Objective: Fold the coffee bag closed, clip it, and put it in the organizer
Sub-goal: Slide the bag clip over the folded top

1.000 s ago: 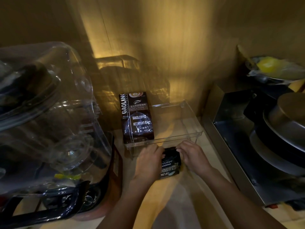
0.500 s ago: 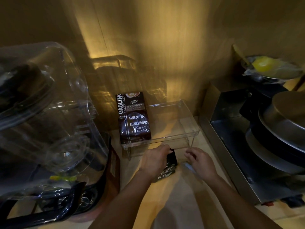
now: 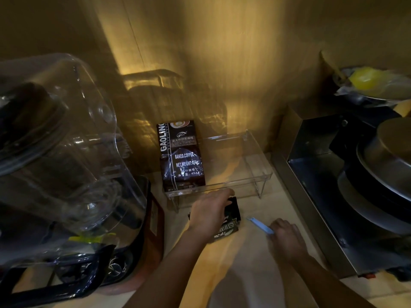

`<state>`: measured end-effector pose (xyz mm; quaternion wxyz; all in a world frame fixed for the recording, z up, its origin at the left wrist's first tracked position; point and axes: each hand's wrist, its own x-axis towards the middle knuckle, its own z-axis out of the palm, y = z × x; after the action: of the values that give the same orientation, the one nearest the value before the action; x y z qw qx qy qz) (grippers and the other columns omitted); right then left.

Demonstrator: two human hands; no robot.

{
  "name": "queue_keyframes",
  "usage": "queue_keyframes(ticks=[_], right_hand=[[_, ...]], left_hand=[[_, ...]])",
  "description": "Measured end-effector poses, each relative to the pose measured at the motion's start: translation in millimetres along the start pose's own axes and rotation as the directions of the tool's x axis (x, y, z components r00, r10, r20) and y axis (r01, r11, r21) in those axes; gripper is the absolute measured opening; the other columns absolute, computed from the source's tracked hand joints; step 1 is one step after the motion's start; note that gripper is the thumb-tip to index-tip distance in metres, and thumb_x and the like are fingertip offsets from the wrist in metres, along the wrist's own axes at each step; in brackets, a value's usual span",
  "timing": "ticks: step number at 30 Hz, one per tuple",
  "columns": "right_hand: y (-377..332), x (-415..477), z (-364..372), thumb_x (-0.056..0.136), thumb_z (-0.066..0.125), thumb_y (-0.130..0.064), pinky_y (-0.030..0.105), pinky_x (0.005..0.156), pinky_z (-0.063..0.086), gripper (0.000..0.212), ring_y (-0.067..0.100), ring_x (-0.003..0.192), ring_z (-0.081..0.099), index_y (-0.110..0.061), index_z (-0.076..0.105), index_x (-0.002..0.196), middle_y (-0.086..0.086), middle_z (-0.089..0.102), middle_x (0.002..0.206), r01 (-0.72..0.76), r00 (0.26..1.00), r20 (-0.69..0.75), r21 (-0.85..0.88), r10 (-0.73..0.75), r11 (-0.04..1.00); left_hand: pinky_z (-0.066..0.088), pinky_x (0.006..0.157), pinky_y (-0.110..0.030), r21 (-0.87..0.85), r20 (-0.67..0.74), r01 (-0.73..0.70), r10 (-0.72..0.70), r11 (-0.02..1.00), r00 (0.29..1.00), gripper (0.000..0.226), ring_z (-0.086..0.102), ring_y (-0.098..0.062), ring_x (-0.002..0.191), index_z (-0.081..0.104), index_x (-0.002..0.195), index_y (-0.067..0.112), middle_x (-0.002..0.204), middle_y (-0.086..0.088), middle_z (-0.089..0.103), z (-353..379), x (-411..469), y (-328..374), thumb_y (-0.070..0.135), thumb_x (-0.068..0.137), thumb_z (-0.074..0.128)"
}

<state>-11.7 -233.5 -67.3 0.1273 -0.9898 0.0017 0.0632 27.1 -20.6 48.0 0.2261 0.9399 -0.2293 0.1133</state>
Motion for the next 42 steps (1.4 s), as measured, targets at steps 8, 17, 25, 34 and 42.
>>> queue_keyframes(ticks=[8,17,25,34,42], right_hand=[[-6.4,-7.1,-19.9,0.085,0.05,-0.005,0.028,0.066,0.042,0.015,0.018,0.077,0.054,-0.015,0.049,0.095,0.004,0.056,0.091,0.007,0.997,-0.068,0.441,0.025,0.898],[-30.3,1.9,-57.6,0.091,0.047,-0.013,0.032,0.062,0.04,0.01,0.02,0.074,0.052,-0.009,0.052,0.099,0.008,0.055,0.09,0.344,0.93,-0.256,0.353,-0.263,0.87],[-39.5,12.1,-65.6,0.086,0.057,-0.02,0.024,0.061,0.036,0.017,0.018,0.075,0.052,-0.009,0.052,0.098,0.007,0.055,0.091,0.405,0.908,-0.244,0.298,-0.341,0.864],[-41.6,15.2,-69.2,0.076,0.055,-0.004,0.031,0.065,0.056,0.03,0.027,0.077,0.068,0.004,0.059,0.104,0.019,0.07,0.09,0.539,0.824,-0.332,0.208,-0.459,0.816],[-39.5,16.7,-68.0,0.078,0.055,-0.009,0.029,0.06,0.054,0.029,0.024,0.068,0.069,0.003,0.058,0.104,0.017,0.072,0.085,0.58,0.777,-0.412,0.174,-0.476,0.796]], left_hand=[[0.041,0.072,-0.032,0.079,0.148,0.004,-0.016,0.997,0.989,0.032,0.049,-0.025,0.092,0.066,0.098,0.022,0.095,-0.004,0.056,3.2,7.1,-12.3,-0.001,0.081,0.052],[0.021,0.072,-0.023,-0.017,0.259,-0.067,0.069,0.998,0.963,0.034,0.042,-0.016,0.093,0.059,0.112,0.022,0.098,0.0,0.053,-1.8,15.1,-17.6,0.042,0.085,0.056],[0.032,0.079,-0.033,-0.066,0.192,-0.091,0.102,0.994,0.976,0.022,0.049,-0.02,0.089,0.063,0.105,0.015,0.091,-0.005,0.057,-3.5,7.6,-15.6,0.026,0.092,0.049],[0.023,0.072,-0.025,-0.09,0.195,0.02,-0.002,0.996,0.981,0.019,0.049,-0.019,0.086,0.064,0.099,0.014,0.092,-0.003,0.06,-5.4,17.1,-19.6,0.02,0.094,0.048],[0.036,0.085,-0.041,-0.209,0.334,0.154,-0.077,0.966,0.939,0.018,0.051,-0.027,0.091,0.066,0.093,0.014,0.088,0.004,0.054,-6.4,23.6,-29.0,0.02,0.093,0.049]])
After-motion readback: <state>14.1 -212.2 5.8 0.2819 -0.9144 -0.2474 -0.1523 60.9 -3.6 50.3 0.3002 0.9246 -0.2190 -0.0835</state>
